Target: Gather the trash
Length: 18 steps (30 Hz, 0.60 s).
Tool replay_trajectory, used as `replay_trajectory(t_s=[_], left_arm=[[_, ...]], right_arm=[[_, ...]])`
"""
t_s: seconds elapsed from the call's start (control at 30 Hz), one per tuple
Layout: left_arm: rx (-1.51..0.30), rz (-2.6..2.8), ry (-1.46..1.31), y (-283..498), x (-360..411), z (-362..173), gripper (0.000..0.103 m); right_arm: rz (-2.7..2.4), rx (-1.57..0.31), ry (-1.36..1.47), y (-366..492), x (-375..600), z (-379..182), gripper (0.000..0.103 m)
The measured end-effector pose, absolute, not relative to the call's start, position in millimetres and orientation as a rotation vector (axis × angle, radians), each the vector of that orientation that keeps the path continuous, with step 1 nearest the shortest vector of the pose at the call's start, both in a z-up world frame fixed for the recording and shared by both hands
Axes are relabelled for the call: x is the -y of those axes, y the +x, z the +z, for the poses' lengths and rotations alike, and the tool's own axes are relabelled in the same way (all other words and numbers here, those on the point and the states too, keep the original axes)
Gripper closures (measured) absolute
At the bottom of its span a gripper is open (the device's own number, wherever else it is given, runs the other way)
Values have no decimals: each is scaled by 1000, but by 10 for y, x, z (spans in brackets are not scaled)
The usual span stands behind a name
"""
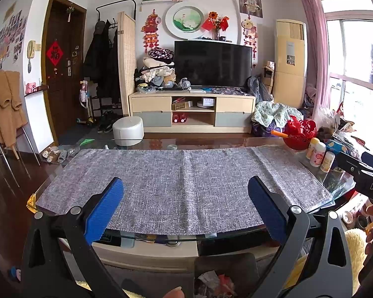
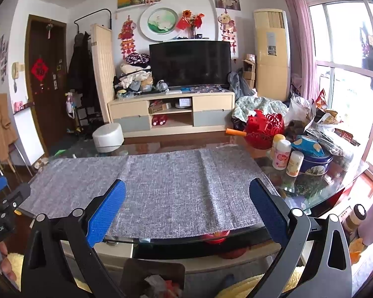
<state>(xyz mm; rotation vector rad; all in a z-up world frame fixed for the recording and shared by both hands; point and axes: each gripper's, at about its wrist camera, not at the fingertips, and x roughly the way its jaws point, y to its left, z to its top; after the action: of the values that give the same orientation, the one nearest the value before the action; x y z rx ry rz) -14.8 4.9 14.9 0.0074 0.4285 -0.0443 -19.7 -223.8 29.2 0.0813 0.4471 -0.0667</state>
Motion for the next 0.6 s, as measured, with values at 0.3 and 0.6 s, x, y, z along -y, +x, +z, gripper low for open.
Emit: replay_trajectory(t_s=[0.3, 0.6], left_arm=[[-435, -42, 8, -149, -40, 138, 8], [-436, -39, 3, -154, -35, 139, 8]], right_arm=[[-71, -450, 86, -194, 2238, 285, 3], [-73, -454, 88, -185, 2244, 283, 3]])
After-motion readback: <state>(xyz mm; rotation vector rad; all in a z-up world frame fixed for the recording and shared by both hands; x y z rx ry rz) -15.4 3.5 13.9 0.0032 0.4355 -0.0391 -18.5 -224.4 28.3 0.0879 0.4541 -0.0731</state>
